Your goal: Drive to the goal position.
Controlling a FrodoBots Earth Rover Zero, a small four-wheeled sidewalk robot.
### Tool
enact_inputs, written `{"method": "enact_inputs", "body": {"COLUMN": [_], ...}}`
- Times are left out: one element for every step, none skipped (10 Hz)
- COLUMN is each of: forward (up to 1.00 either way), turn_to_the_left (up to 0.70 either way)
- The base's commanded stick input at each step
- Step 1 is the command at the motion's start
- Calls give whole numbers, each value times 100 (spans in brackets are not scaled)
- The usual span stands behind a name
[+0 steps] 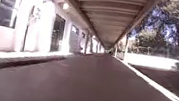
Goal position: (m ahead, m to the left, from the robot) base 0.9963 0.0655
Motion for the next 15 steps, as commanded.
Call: {"method": "enact_inputs", "body": {"forward": [50,50,50,50,50,50,50,50,50,50,50,42,31,20,9], "turn_to_the_left": [-47,-50,-50,-50,-50,-50,-41,-19,0,0,0,0,0,0,0]}}
